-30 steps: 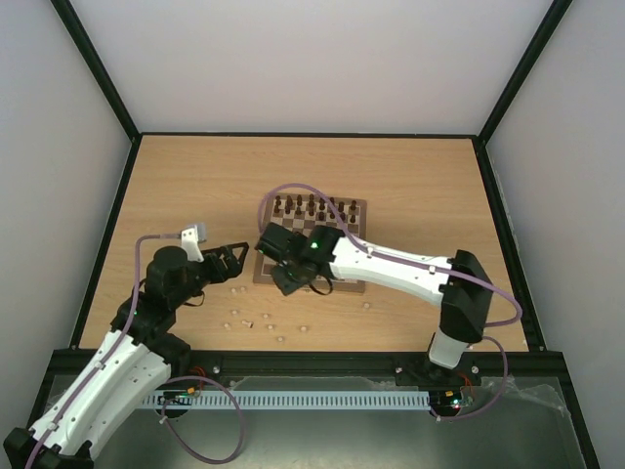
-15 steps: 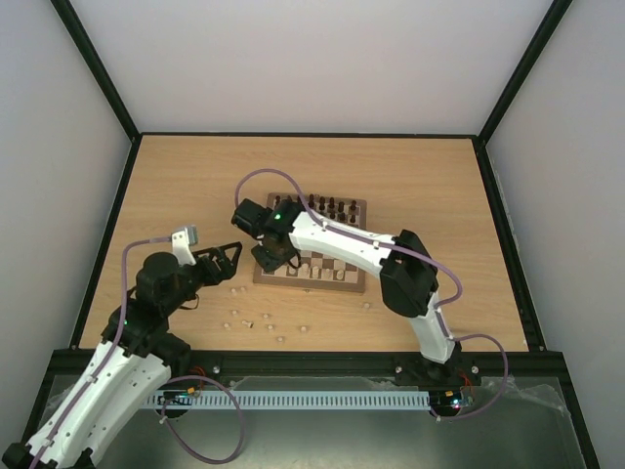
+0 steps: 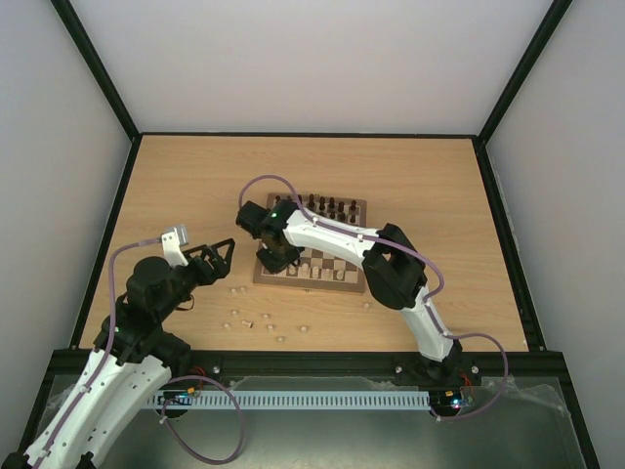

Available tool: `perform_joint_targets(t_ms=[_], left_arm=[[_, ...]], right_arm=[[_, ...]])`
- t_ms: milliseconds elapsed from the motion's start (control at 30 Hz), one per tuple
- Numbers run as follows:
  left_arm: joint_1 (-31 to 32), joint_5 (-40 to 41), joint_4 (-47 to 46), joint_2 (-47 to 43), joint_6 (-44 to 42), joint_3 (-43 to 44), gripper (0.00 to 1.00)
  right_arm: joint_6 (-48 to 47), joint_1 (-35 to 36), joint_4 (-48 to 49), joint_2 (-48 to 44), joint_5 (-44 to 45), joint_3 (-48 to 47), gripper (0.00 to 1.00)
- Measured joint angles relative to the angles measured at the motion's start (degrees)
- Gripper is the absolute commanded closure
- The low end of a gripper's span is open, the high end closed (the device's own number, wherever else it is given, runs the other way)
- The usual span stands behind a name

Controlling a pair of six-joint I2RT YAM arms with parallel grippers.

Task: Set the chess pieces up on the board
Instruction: Place the chess piece on the chessboard.

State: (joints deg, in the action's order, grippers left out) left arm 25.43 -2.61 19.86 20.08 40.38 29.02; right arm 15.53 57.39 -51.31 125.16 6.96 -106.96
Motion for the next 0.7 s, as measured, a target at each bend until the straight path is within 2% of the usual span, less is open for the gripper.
perform_joint_targets(t_ms=[700], left_arm=[[0.0, 0.76, 0.35, 0.37, 0.15, 0.0, 0.01]], right_arm=[[-1.07, 0.0, 2.25, -0.52, -2.34, 3.41, 0.89]])
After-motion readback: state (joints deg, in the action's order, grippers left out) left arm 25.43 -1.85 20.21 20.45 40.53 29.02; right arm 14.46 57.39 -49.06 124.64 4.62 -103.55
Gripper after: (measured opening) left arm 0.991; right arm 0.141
